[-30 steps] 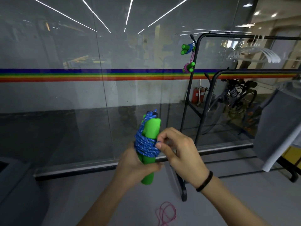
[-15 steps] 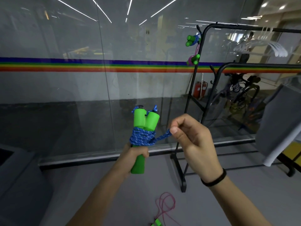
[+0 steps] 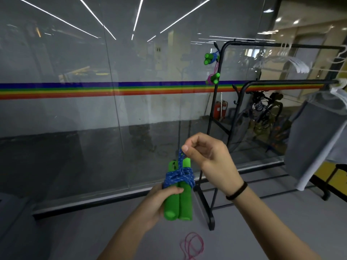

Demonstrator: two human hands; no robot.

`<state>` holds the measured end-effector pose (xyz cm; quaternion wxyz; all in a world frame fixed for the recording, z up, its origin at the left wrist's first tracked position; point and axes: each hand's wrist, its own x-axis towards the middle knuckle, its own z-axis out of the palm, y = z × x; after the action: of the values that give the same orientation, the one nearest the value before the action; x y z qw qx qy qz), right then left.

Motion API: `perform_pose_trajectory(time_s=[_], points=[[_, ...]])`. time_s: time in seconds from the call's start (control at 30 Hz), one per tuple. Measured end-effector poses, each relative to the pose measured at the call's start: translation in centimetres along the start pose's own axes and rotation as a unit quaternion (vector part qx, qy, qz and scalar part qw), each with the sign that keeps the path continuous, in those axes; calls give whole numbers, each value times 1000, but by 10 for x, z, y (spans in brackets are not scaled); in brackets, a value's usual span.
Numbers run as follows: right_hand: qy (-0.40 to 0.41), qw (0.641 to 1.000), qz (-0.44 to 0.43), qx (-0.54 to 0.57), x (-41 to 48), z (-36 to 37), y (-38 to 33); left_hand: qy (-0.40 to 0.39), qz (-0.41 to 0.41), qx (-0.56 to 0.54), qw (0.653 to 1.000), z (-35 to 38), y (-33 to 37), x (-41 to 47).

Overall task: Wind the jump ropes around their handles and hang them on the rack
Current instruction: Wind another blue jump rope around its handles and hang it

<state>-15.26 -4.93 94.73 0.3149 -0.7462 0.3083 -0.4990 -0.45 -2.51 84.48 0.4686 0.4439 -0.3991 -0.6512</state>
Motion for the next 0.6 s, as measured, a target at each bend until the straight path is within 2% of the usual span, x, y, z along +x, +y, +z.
perform_pose_trajectory(time_s=[0.13,0.4,0.5,0.6], points=[[-7,998,19,-57,0,-2,10,1,-43,-17,999,-2,-12,4],[9,996,42,-72,18,-15,28,-29,-57,20,998,10,-7,23],[10,996,53,-68,31,-21,43,-25,-24,81,996,14,0,40],[16,996,66,-61,46,-30,64,36,63,134,988,19,8,71]])
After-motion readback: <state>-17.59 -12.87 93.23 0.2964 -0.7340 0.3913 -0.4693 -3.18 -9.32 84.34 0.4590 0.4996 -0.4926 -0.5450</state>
